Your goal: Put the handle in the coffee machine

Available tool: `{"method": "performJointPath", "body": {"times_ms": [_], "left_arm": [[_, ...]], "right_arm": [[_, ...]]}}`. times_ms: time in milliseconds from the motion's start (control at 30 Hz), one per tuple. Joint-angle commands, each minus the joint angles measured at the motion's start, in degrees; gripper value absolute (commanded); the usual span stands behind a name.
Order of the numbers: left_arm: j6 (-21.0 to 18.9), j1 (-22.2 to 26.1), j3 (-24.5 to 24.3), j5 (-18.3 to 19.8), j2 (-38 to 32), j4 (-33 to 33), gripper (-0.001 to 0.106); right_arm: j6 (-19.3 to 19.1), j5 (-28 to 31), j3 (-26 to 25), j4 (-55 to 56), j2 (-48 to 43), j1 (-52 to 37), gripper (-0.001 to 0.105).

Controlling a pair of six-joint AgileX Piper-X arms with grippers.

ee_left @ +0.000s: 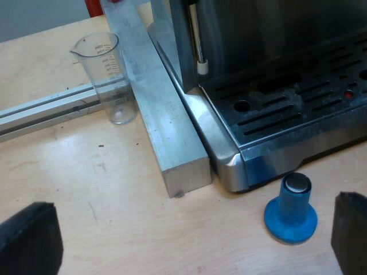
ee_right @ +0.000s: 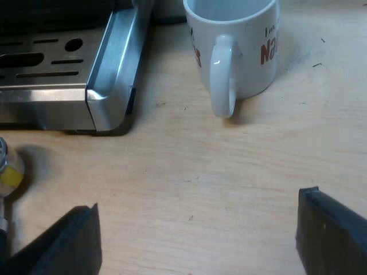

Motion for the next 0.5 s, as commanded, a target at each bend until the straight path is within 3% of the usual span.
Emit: {"method": "performJointPath", "body": {"times_ms": [33,367,500], "left_arm": [[0.0,-0.2,0.2,0.5,-8.1,-0.7,0.097],[0.0,-0.2,0.2,0.6,-8.1,-0.7,0.097],[-2.0,-0.4,0.2,0.6,-7.8,-1.1,0.097]], "right_arm": [[-0.2,-0.2,-0.2,-0.6,-2.6,-0.2,0.071],[-0.2,-0.1,-0.2,-0.9,-2.6,-0.2,0.071],[2.7,-0.1,-0.2,-1.1,-2.6,-0.2,0.071]]}}
